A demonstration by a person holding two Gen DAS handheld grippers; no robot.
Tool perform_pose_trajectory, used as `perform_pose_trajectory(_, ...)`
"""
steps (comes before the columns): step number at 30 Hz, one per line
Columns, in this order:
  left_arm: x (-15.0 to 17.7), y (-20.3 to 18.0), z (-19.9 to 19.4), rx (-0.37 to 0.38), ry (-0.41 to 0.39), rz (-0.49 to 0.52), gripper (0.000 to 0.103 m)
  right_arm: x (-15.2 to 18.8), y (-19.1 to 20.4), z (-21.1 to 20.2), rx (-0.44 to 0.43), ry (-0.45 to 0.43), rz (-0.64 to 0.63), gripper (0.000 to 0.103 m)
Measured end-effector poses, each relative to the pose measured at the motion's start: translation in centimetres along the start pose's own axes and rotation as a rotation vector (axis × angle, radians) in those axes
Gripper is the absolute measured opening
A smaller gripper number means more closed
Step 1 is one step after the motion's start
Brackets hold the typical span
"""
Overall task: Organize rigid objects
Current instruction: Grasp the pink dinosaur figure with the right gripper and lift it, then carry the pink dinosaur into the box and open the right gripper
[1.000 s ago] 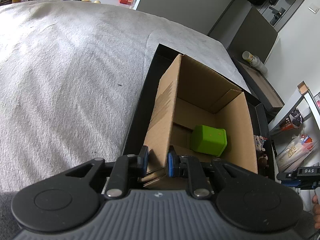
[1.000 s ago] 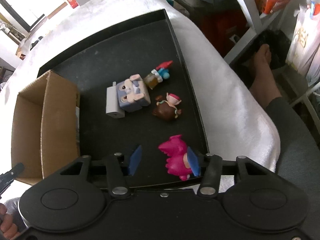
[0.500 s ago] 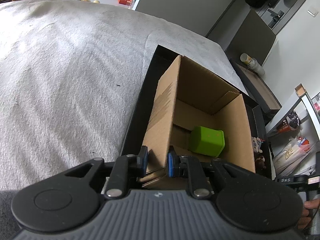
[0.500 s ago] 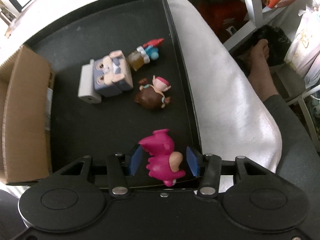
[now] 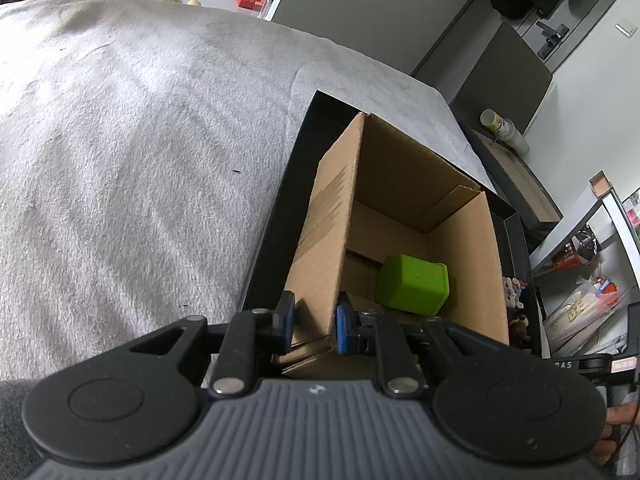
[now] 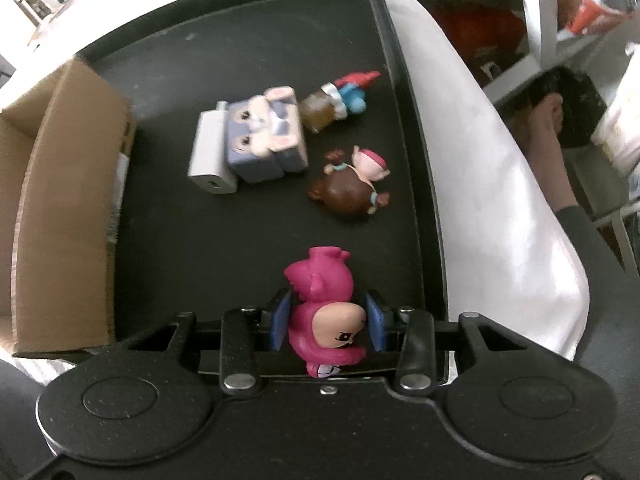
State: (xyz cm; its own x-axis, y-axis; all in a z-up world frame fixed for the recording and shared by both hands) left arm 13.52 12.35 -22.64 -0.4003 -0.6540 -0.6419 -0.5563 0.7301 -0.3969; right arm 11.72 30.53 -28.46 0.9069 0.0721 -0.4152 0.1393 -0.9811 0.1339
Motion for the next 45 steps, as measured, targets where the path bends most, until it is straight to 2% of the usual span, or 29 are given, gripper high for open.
perform_pose_trajectory(9,0.0,-0.2,-0.1,-0.008,-0.003,0.004,0.018,-0.7,2.2,-2.8,-0.042,-0.072,-0.059,0.04)
perform_pose_trajectory(22,0.1,-0.2,-0.1,-0.029,-0.021,-0.016,0.018,-2.2,5.0,-6.1,-0.077,-0.126,-0.109,0.04)
perform_pose_trajectory(35,0.4,-0.4,-0.5,0.005,-0.006,-0.022,0.019,-3.9,8.6,-8.2,-0.111,-0.171,-0.175,0.04)
perform_pose_trajectory(45,0.6,-0.3,-0.3,0.02,0.005,-0.038,0.019,-5.9,12.4,-9.3,-0.184,-0.2,-0.197,0.04)
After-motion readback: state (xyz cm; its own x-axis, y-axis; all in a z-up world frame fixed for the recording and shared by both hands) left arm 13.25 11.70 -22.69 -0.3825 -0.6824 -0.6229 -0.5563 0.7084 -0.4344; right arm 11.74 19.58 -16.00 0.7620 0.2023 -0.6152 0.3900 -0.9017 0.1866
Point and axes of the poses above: each gripper's, at about its wrist camera, not at the fingertips, and z roughly the way its jaws point, y to its left, x to its underside, the point moved 3 cm from there along z, roughly the way its jaws point, and after that the axes turned 11 degrees about -y, right-handed, at the moved point
